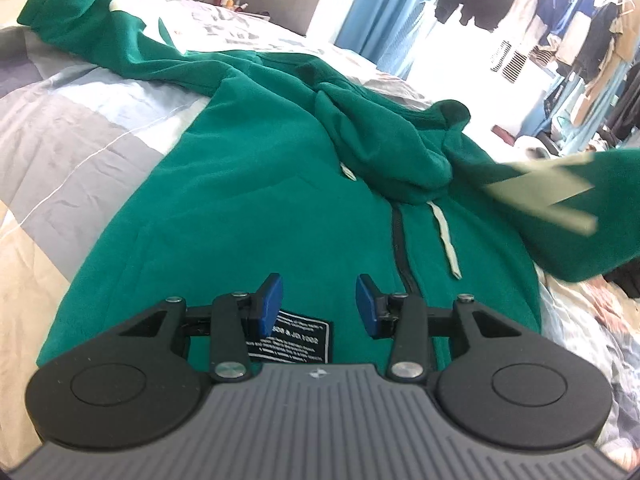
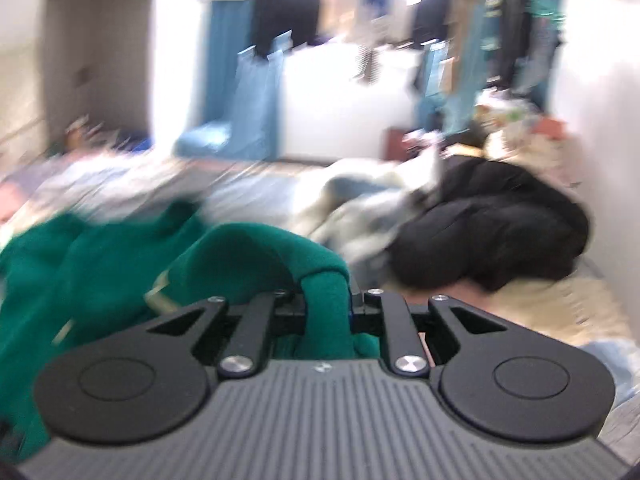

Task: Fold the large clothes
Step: 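Pull the sleeve outward with the right gripper, lay it flat, open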

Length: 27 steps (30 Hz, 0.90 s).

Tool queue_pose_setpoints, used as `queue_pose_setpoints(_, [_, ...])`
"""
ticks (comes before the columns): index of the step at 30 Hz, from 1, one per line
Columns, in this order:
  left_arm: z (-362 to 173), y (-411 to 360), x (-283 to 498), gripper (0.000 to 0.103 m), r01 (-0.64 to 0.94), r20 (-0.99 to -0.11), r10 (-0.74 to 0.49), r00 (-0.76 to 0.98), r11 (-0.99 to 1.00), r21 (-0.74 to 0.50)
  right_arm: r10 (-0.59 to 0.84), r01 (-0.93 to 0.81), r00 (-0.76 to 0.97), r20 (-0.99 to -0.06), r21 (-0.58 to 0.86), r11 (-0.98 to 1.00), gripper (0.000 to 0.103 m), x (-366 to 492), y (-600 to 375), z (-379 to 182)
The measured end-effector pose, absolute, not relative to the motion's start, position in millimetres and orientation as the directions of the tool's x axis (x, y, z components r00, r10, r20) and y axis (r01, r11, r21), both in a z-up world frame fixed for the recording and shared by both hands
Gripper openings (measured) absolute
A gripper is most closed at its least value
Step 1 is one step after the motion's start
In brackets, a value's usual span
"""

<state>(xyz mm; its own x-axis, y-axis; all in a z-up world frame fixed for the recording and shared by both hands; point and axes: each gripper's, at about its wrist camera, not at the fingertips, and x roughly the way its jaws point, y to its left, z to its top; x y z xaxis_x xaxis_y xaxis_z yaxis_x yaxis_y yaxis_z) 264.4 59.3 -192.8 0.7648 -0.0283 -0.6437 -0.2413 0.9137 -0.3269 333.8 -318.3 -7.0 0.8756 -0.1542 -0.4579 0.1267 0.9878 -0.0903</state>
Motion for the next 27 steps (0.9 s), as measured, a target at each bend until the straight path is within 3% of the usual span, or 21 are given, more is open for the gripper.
queue_pose_setpoints(6, [-199.7, 64.4, 277.6, 0.046, -0.289, -0.648, 0.007, 0.762, 0.899, -0.330, -0.309, 0.324, 0.854, -0.418, -0.038, 0.945, 0.017, 408.3, -405.1, 24.9])
queue_pose_setpoints(10, [-200.0, 63.0, 290.0, 0.045, -0.245, -0.657, -0.028, 0.754, 0.915, -0.320, -0.373, 0.371, 0.813, -0.447, -0.096, 0.924, 0.017, 457.9, -456.5, 22.6])
queue_pose_setpoints(13, [-196.3, 59.0, 290.3, 0.045, -0.226, -0.646, -0.028, 0.763, 0.924, -0.307, -0.393, 0.418, 0.793, -0.466, -0.053, 0.907, 0.017, 488.6, -496.4, 13.1])
queue_pose_setpoints(18, [-193.1, 56.3, 291.3, 0.046, -0.221, -0.642, -0.042, 0.766, 0.920, -0.324, -0.444, 0.538, 0.731, -0.518, 0.037, 0.842, 0.017, 534.6, -561.4, -32.4])
queue_pose_setpoints(27, [-206.3, 64.3, 319.6, 0.045, -0.301, -0.688, 0.003, 0.726, 0.901, -0.313, -0.502, 0.589, 0.664, -0.554, -0.025, 0.808, 0.017, 597.5, -589.0, -126.9])
